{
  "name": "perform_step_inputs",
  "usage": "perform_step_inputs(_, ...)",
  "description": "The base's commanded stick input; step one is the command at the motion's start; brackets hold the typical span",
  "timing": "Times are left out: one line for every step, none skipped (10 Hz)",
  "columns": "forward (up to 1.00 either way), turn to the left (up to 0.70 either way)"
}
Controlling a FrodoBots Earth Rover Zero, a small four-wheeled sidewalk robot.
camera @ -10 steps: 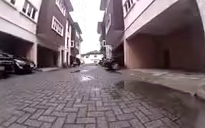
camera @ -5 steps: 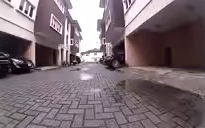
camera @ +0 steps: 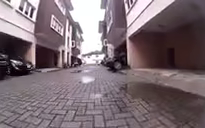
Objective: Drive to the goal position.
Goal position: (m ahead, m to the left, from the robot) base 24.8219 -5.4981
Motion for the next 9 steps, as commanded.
perform_step_inputs(0.5,0.0)
perform_step_inputs(0.5,0.0)
perform_step_inputs(0.5,0.0)
perform_step_inputs(0.5,0.0)
perform_step_inputs(0.5,0.0)
perform_step_inputs(0.5,0.0)
perform_step_inputs(0.5,0.0)
perform_step_inputs(0.5,0.0)
perform_step_inputs(0.5,0.0)
